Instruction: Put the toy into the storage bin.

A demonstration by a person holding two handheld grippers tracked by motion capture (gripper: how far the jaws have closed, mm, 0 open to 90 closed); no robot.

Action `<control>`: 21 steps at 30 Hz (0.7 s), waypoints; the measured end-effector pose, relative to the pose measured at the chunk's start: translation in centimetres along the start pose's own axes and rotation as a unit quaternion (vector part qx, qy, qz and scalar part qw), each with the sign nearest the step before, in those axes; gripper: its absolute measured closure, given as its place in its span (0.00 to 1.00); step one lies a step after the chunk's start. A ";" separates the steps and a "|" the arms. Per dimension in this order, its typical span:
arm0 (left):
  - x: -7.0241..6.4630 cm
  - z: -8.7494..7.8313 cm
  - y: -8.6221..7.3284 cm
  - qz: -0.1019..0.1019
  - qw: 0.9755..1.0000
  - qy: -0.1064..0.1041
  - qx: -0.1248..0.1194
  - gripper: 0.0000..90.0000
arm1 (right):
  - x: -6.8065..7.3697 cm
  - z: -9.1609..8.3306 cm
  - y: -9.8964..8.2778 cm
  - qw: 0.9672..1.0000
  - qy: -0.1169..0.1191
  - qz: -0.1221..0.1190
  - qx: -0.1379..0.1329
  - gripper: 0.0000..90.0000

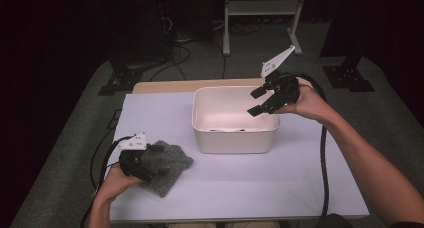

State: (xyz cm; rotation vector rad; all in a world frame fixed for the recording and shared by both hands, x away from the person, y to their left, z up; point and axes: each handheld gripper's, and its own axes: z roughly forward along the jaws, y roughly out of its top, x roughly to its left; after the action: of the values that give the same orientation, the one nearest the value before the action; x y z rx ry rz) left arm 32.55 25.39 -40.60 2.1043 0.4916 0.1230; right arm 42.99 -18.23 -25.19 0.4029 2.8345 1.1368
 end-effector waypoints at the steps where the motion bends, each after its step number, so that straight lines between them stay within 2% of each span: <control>1: 0.0 0.0 0.0 0.000 1.000 0.000 0.000 0.10 | 0.1 -0.3 -0.2 1.000 -0.001 0.005 -0.002 0.28; 13: 0.0 0.0 0.0 0.001 1.000 0.002 -0.001 0.10 | 0.4 -2.6 -1.7 1.000 -0.018 0.013 -0.015 0.28; 21: 0.0 0.1 0.0 0.002 1.000 0.002 0.001 0.10 | 0.6 -3.6 -3.4 0.999 -0.026 0.028 -0.022 0.28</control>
State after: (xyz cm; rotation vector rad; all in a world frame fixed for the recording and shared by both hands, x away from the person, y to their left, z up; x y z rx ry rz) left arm 32.60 25.34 -40.63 2.1073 0.4904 0.1302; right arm 41.06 -22.89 -24.89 0.5047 2.7645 1.1771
